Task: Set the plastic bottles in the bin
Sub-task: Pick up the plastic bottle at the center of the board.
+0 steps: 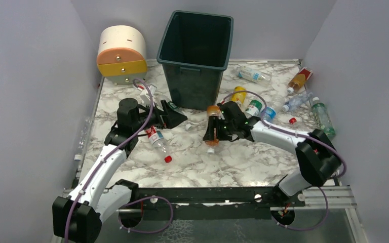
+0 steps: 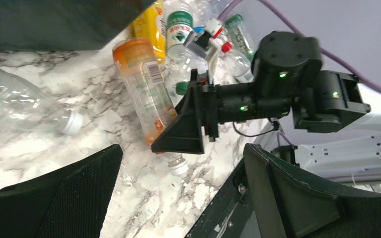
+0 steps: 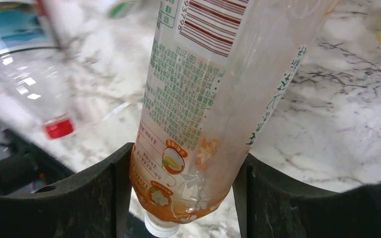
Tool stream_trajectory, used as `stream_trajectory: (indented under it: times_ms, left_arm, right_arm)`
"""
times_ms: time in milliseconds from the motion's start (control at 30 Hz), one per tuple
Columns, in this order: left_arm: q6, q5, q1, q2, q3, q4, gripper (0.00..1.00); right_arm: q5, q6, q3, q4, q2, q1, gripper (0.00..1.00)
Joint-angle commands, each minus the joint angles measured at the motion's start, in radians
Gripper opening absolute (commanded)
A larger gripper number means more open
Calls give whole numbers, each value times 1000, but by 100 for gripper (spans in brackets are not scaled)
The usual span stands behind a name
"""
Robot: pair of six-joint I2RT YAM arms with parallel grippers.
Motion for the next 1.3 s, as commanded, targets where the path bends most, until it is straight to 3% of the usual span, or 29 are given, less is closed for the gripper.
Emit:
stream_trajectory:
  times_ms: [0,133,433,733,1267]
  left_arm:
    - [-60,151,-4,23,-48,159,99]
    - [-178,238,-4,54,-116,349,99]
    - [-250,288,-6,77,-135,481,99]
    - [-298,281,-22,84,-133,539,99]
    - [-314,223,-51,97,-150,557,99]
  right_arm:
    - [-130,-68,-25,17,-156,6,48]
    - [-272,-98,-45,28,-285,6,48]
    - [-548,-103,-26,53,-381,7,50]
    - [-603,-87,28,107,-342,25,51]
    - [-548,-65,108,176,-265,133,52]
